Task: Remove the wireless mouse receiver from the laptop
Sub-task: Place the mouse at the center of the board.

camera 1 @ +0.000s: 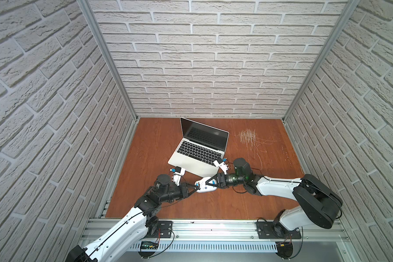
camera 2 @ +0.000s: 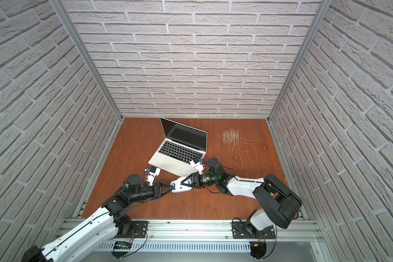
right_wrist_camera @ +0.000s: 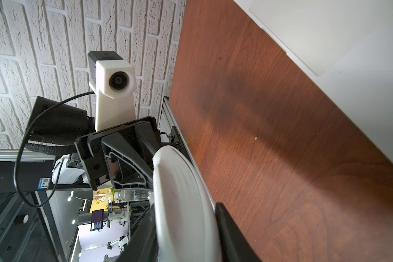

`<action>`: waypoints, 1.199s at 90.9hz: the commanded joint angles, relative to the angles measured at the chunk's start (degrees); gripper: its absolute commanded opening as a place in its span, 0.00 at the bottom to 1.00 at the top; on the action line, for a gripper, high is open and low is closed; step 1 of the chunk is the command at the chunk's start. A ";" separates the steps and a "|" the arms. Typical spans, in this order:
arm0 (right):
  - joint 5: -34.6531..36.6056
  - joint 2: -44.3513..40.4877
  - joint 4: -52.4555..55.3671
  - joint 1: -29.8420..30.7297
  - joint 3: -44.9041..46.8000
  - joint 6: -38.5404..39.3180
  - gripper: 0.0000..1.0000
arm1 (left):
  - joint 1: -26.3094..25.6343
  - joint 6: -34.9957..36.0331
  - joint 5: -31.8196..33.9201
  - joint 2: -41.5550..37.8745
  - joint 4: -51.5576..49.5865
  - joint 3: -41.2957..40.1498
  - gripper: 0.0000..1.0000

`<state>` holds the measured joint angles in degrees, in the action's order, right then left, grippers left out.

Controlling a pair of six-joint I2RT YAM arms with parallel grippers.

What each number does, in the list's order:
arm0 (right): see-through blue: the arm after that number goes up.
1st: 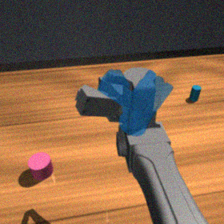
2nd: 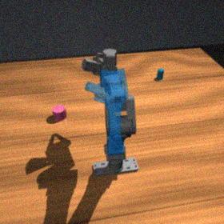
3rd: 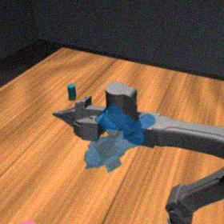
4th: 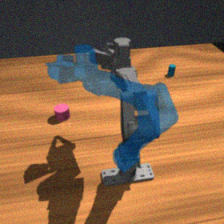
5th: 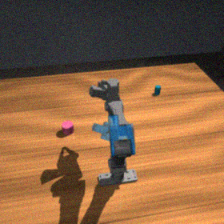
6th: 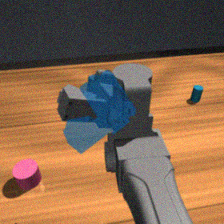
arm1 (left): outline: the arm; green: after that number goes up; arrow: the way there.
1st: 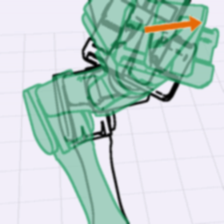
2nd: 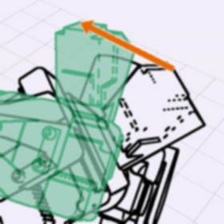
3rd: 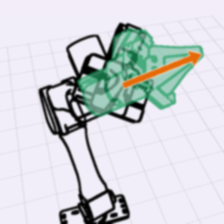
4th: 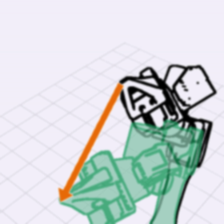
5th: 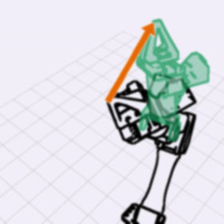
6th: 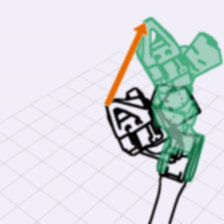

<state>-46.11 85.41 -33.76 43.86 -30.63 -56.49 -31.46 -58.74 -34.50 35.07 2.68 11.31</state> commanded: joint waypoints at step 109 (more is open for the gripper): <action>91.76 12.20 82.41 10.43 -36.52 49.14 0.05 | 0.47 6.21 20.96 -1.43 -24.37 5.56 0.98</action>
<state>37.78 95.57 46.13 51.68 -64.84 -8.95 -31.48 -53.63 -15.11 34.41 -20.64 15.81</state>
